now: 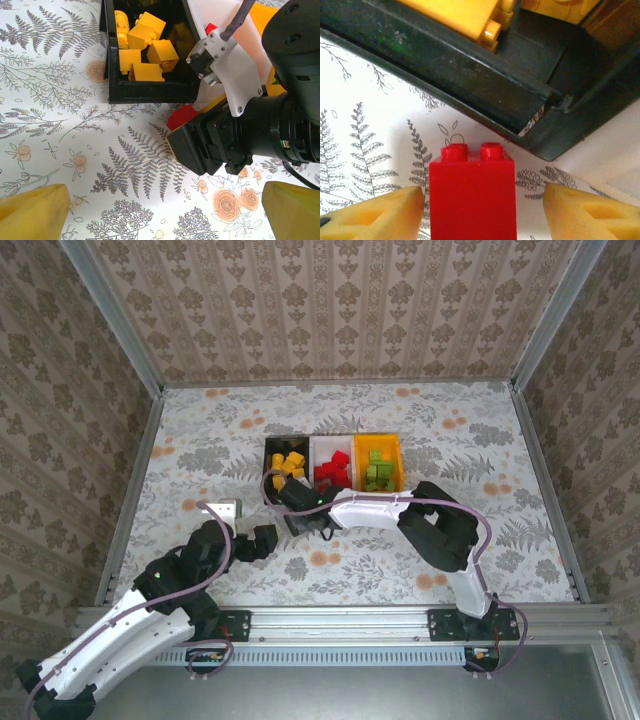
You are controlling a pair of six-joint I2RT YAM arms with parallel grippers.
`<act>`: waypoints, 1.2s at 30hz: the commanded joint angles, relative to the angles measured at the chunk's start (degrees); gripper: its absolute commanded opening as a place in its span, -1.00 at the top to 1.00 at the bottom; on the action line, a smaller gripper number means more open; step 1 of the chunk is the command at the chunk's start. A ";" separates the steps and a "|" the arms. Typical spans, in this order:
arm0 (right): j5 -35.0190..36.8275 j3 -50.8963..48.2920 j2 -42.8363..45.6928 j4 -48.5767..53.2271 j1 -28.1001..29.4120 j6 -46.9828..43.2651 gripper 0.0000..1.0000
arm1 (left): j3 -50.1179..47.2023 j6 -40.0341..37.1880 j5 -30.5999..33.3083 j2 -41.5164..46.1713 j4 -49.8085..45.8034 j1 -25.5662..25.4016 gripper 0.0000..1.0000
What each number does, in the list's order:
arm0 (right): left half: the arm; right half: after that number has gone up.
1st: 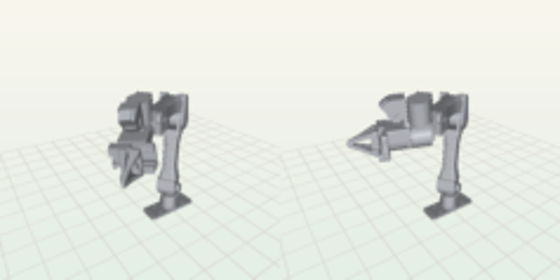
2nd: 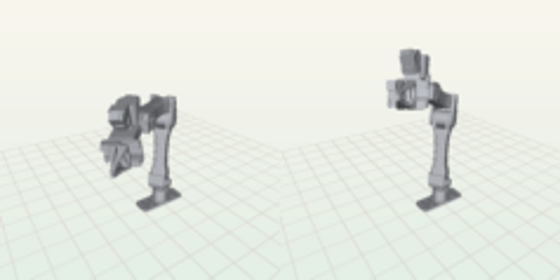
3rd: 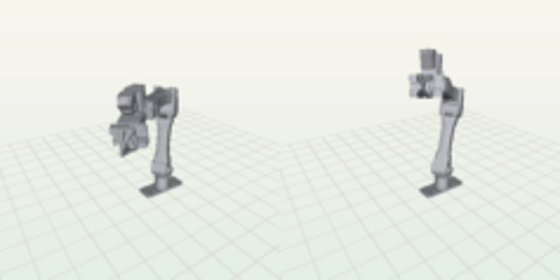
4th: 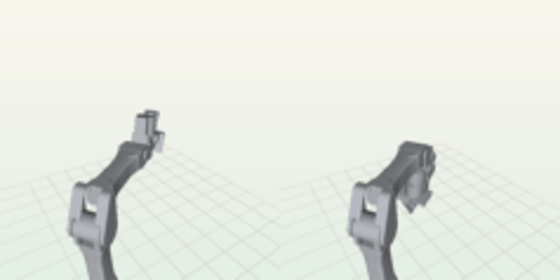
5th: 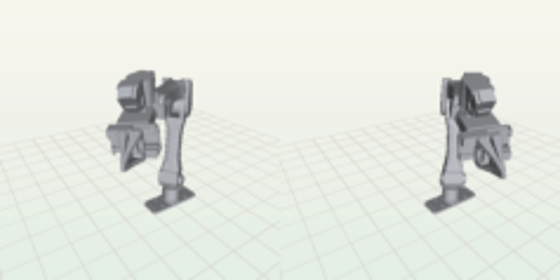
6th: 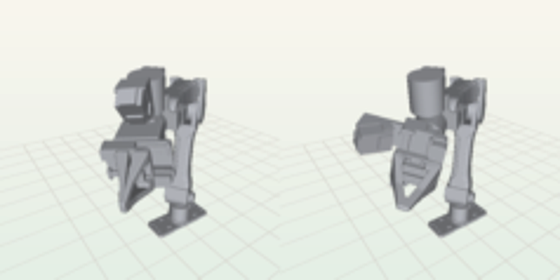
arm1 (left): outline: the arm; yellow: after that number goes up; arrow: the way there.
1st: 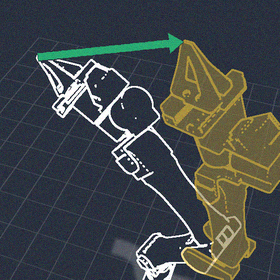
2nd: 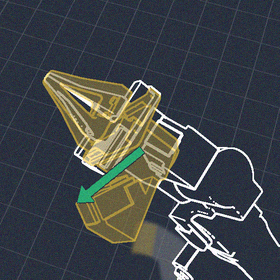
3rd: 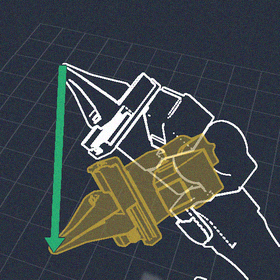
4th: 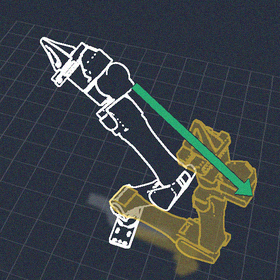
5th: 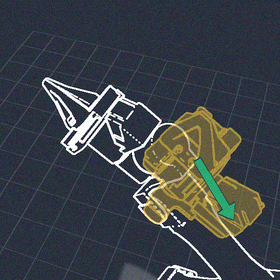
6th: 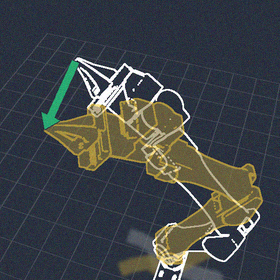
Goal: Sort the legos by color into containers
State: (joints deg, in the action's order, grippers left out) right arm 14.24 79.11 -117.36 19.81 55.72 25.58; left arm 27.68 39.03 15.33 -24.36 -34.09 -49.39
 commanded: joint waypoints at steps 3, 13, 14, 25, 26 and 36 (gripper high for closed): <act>0.56 2.88 -1.08 -0.30 -0.18 -0.30 -0.04 | 0.88 0.86 1.06 0.48 -0.52 0.52 -1.00; -0.45 -5.17 16.55 -1.71 -1.36 -0.12 0.44 | 0.79 0.89 0.70 -0.06 0.55 0.61 -0.99; -0.12 -5.19 17.90 -1.10 -2.35 -0.16 0.44 | 0.88 0.75 0.74 -0.27 0.83 0.65 -0.99; -0.26 7.76 8.40 4.89 -15.95 -1.63 0.44 | 1.66 0.76 -0.01 -3.33 2.78 0.77 -1.00; -0.57 9.22 7.24 5.09 -16.43 -1.93 0.43 | 1.76 0.64 -0.06 -3.48 2.85 0.72 -1.00; -2.70 10.62 10.60 0.59 -17.98 -2.70 -0.52 | 2.36 0.08 0.60 -4.12 3.50 0.94 -0.99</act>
State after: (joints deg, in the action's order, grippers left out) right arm 11.88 91.37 -112.66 23.05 37.89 22.92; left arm 27.94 39.05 15.29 -28.25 -31.83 -49.01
